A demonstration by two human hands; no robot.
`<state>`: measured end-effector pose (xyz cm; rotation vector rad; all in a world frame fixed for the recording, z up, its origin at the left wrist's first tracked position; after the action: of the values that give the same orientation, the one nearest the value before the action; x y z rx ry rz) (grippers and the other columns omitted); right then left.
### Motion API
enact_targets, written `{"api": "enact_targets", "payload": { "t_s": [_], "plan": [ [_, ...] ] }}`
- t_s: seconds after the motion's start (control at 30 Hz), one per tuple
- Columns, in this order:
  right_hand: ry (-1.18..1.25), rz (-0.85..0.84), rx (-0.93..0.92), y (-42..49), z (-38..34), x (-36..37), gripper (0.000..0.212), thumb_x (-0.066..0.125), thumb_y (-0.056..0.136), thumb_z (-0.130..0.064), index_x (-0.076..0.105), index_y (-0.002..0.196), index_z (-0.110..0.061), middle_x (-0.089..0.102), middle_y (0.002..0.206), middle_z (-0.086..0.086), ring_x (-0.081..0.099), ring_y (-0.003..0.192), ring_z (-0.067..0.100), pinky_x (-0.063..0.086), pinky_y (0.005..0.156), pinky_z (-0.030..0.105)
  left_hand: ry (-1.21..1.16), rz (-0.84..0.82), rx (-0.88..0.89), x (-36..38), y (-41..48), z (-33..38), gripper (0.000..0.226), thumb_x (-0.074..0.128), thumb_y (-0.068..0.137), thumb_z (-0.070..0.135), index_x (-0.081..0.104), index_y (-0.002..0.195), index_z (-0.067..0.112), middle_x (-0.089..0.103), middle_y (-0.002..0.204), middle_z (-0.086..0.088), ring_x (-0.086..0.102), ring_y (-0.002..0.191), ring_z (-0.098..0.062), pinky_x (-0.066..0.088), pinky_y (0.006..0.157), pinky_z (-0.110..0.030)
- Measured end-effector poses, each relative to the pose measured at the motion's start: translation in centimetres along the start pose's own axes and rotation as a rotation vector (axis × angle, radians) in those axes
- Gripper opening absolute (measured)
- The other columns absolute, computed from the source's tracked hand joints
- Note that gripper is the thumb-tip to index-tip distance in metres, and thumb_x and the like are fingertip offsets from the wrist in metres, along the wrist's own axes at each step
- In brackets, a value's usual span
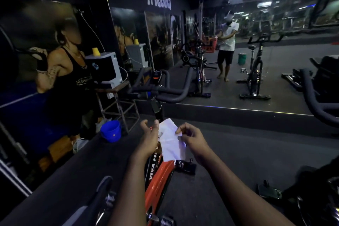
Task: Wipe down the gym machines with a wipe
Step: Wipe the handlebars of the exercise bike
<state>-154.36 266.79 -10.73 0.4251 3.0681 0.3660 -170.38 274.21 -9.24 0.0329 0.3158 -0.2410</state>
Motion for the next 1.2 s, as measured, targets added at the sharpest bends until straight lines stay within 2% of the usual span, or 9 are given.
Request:
{"api": "enact_targets", "payload": {
  "t_s": [0.07, 0.2, 0.33, 0.4, 0.53, 0.67, 0.83, 1.07, 1.2],
  "plan": [
    [0.023, 0.046, 0.021, 1.8, 0.8, -0.4, 0.029, 0.049, 0.081, 0.02, 0.069, 0.089, 0.0, 0.067, 0.079, -0.007, 0.055, 0.068, 0.003, 0.042, 0.063, 0.016, -0.057, -0.074, -0.134, 1.0, 1.0, -0.7, 0.065, 0.034, 0.093, 0.076, 0.02, 0.138, 0.032, 0.056, 0.128, -0.007, 0.062, 0.115, -0.039, 0.058, 0.083, -0.053],
    [0.025, 0.072, 0.066, 4.8, 2.6, -0.5, 0.031, 0.056, 0.087, 0.012, 0.074, 0.096, -0.011, 0.071, 0.089, 0.001, 0.06, 0.075, 0.005, 0.047, 0.067, 0.018, -0.034, 0.031, 0.077, 1.9, 3.1, -0.1, 0.037, 0.056, 0.103, 0.03, 0.029, 0.128, 0.034, 0.065, 0.118, -0.013, 0.065, 0.104, -0.027, 0.052, 0.092, -0.042],
    [-0.047, 0.074, 0.071, 8.8, 4.3, -0.6, 0.026, 0.068, 0.084, 0.002, 0.076, 0.099, -0.017, 0.068, 0.076, -0.007, 0.058, 0.069, 0.004, 0.048, 0.065, 0.022, -0.003, 0.073, 0.272, 1.4, 7.6, 0.4, 0.037, 0.064, 0.092, -0.002, 0.053, 0.116, 0.024, 0.064, 0.085, -0.008, 0.059, 0.075, -0.016, 0.047, 0.067, -0.021],
    [-0.167, 0.058, 0.05, 11.1, 4.7, -0.8, 0.023, 0.075, 0.079, -0.009, 0.077, 0.097, -0.022, 0.071, 0.078, 0.003, 0.059, 0.069, 0.006, 0.05, 0.068, 0.03, 0.064, 0.051, 0.343, 1.2, 10.5, 0.5, 0.023, 0.065, 0.09, -0.002, 0.065, 0.098, 0.019, 0.067, 0.086, -0.009, 0.059, 0.077, -0.014, 0.046, 0.07, -0.026],
    [-0.408, 0.081, -0.034, 16.9, 3.9, -1.0, 0.015, 0.08, 0.08, -0.012, 0.077, 0.082, -0.027, 0.064, 0.063, -0.014, 0.054, 0.058, -0.004, 0.039, 0.059, 0.015, 0.113, -0.032, 0.376, 0.7, 16.4, 1.0, 0.02, 0.072, 0.085, 0.002, 0.073, 0.086, 0.022, 0.073, 0.086, -0.003, 0.067, 0.082, -0.019, 0.052, 0.077, -0.034],
    [-0.477, 0.221, -0.043, 23.3, 3.6, -0.5, 0.022, 0.075, 0.082, -0.012, 0.066, 0.066, -0.024, 0.06, 0.075, -0.005, 0.056, 0.074, 0.01, 0.04, 0.064, 0.017, 0.2, -0.107, 0.39, 0.3, 22.5, 1.8, 0.019, 0.074, 0.08, -0.004, 0.075, 0.09, 0.013, 0.075, 0.087, -0.002, 0.068, 0.08, -0.016, 0.05, 0.07, -0.021],
    [-0.473, 0.185, 0.016, 28.7, 5.6, 1.1, 0.015, 0.067, 0.088, -0.007, 0.062, 0.078, -0.018, 0.064, 0.072, -0.007, 0.052, 0.066, 0.007, 0.038, 0.057, 0.012, 0.315, -0.031, 0.478, -0.6, 29.0, 1.2, 0.019, 0.071, 0.08, 0.005, 0.063, 0.078, 0.022, 0.062, 0.082, 0.007, 0.056, 0.07, 0.0, 0.039, 0.063, -0.017],
    [-0.579, 0.313, -0.057, 33.8, 8.5, 2.0, 0.03, 0.061, 0.078, 0.009, 0.047, 0.08, -0.017, 0.059, 0.073, 0.004, 0.046, 0.062, 0.013, 0.034, 0.056, 0.016, 0.283, -0.132, 0.352, 0.5, 35.7, -1.2, 0.042, 0.067, 0.075, -0.005, 0.055, 0.099, 0.027, 0.056, 0.071, 0.006, 0.054, 0.067, -0.013, 0.046, 0.066, -0.028],
    [-0.657, 0.347, -0.103, 36.2, 10.4, 2.4, 0.028, 0.057, 0.074, 0.013, 0.061, 0.072, -0.015, 0.059, 0.08, 0.007, 0.049, 0.071, 0.013, 0.032, 0.064, 0.021, 0.308, -0.1, 0.39, 1.6, 38.3, -2.0, 0.041, 0.066, 0.074, -0.008, 0.063, 0.105, 0.019, 0.057, 0.086, 0.006, 0.055, 0.077, -0.013, 0.048, 0.075, -0.025]
  ]
}}
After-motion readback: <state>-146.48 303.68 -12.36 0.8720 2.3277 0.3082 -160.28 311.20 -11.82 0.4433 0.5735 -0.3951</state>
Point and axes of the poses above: each hand's wrist, its own y-axis towards the middle knuckle, its own x-axis out of the palm, z = x × y, the point moved 2 cm from there along y, towards the middle knuckle
